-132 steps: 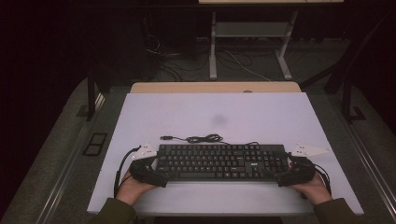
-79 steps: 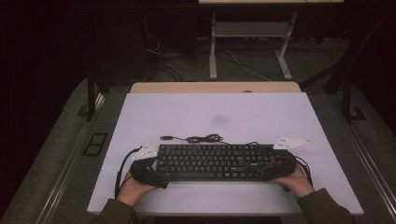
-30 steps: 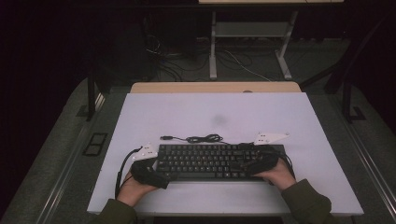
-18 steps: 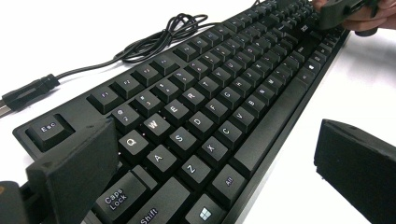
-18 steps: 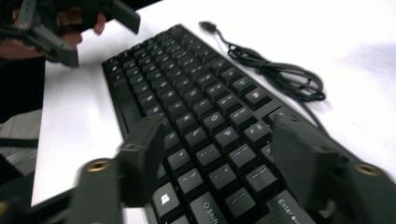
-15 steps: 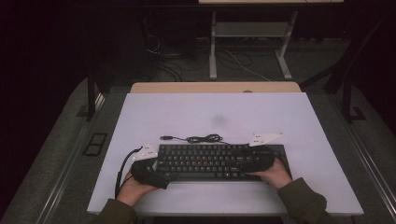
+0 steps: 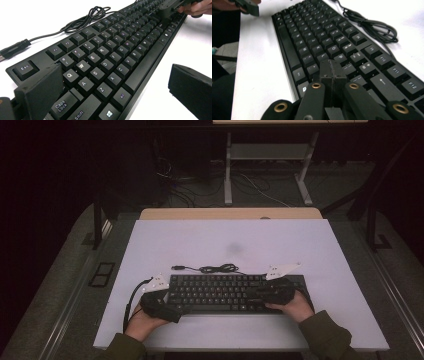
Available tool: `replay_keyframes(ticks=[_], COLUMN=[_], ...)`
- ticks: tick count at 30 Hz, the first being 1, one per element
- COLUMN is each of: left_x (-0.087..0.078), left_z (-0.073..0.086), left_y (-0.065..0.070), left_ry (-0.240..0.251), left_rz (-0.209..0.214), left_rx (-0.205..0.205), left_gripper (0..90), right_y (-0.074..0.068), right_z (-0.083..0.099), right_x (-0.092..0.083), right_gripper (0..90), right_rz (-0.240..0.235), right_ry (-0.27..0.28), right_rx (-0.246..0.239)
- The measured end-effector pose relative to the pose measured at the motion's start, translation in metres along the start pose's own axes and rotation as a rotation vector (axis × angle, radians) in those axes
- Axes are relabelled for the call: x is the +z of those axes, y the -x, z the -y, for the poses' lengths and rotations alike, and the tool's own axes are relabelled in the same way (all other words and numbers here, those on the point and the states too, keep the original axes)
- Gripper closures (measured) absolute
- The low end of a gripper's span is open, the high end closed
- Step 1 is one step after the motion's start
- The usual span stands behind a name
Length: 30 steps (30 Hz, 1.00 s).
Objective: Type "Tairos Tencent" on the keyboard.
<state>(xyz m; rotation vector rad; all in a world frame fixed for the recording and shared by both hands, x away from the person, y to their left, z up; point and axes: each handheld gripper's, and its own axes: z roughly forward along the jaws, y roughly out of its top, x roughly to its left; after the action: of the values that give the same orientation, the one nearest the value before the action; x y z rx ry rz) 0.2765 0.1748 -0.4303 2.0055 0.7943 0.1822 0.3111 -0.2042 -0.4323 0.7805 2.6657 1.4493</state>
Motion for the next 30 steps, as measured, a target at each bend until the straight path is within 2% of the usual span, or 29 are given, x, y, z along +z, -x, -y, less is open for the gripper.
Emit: replay_keyframes(ticks=[9,30], left_x=[-0.0005,-0.0010], left_z=[0.0001,-0.0021], left_y=[-0.0006,-0.0003], left_ry=[0.002,0.004], left_rz=[-0.002,-0.007], left_rx=[-0.001,-0.002], left_gripper=[0.0,0.0], right_y=[-0.0009,-0.0023], right_z=[0.0031,0.0085], right_x=[0.0036,0.0042], right_gripper=[89.5,89.5], right_rz=[0.000,0.019], right_ry=[-0.061,-0.112], right_rx=[-0.022,-0.060])
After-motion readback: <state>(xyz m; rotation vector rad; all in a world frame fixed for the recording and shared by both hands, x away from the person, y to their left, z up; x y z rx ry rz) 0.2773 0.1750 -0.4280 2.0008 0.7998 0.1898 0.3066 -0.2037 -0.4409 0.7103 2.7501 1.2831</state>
